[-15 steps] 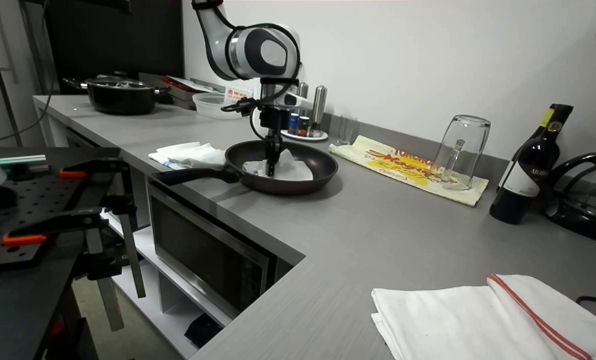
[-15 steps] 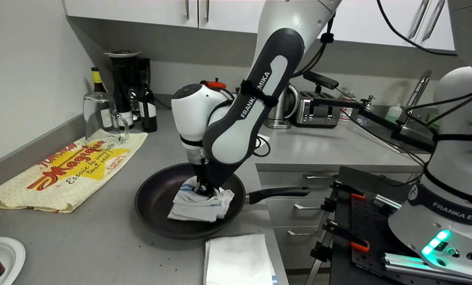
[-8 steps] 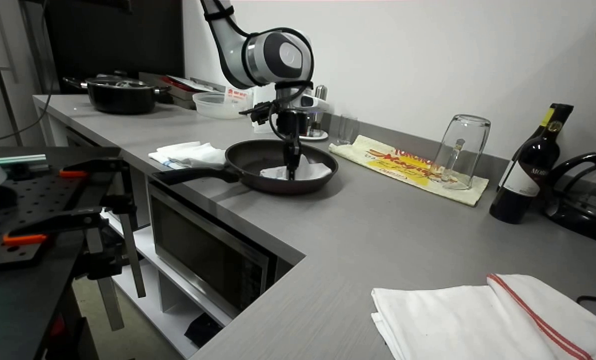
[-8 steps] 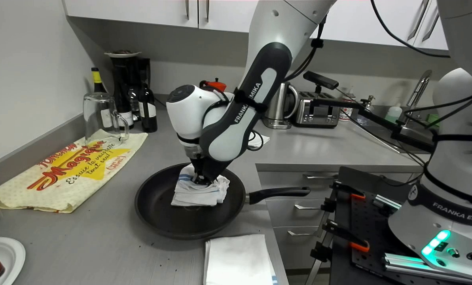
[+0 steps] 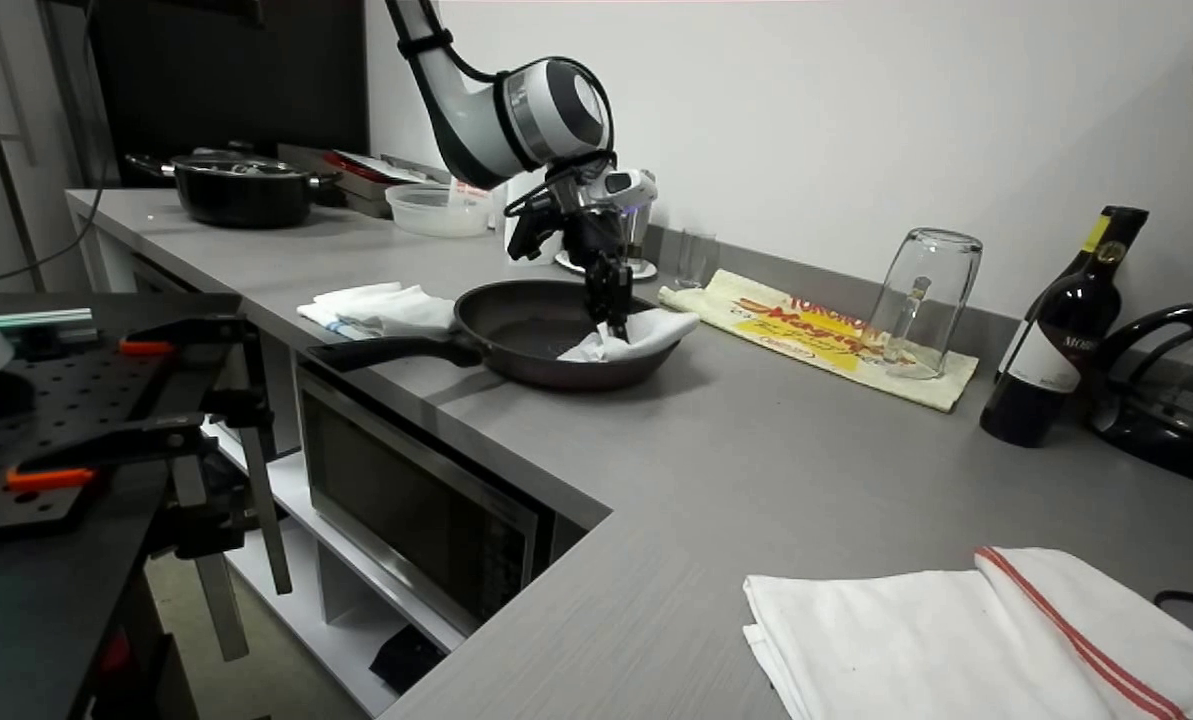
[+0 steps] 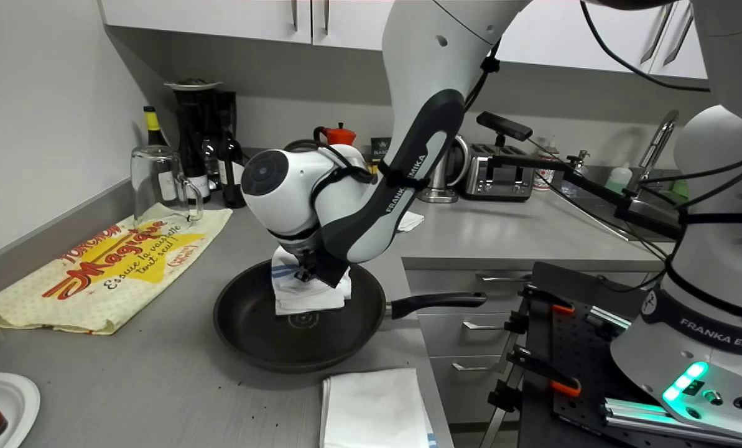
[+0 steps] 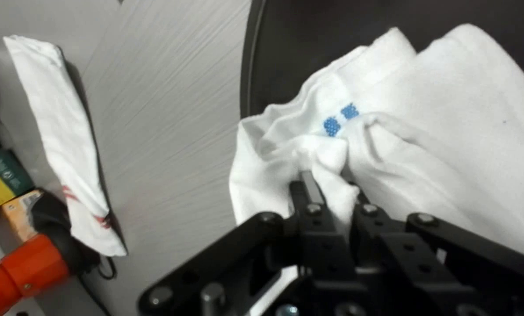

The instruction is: Wipe the pan with the white towel that is furthest from you

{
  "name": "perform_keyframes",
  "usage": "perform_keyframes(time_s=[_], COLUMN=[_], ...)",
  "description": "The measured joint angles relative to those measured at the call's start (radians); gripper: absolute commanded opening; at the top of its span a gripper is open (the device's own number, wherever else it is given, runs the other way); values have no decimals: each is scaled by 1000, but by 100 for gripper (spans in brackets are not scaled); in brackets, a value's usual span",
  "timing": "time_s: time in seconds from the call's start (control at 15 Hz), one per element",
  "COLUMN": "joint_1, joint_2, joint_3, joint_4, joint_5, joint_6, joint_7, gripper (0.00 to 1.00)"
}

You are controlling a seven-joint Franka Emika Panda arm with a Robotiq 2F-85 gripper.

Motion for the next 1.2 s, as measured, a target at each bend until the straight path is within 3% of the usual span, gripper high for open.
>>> perform_keyframes(time_s=[0.2, 0.4, 0.73, 1.2], joint_1=[14, -30, -137, -128], joint_2=[-34, -105, -228, -325], joint_3=[29, 141, 372, 509], joint_4=[8, 2, 2, 42], joint_5=[-101, -85, 165, 408], joint_6=[-54, -98, -125, -179], joint_7=[59, 59, -19, -53], gripper=[2, 2, 2, 2])
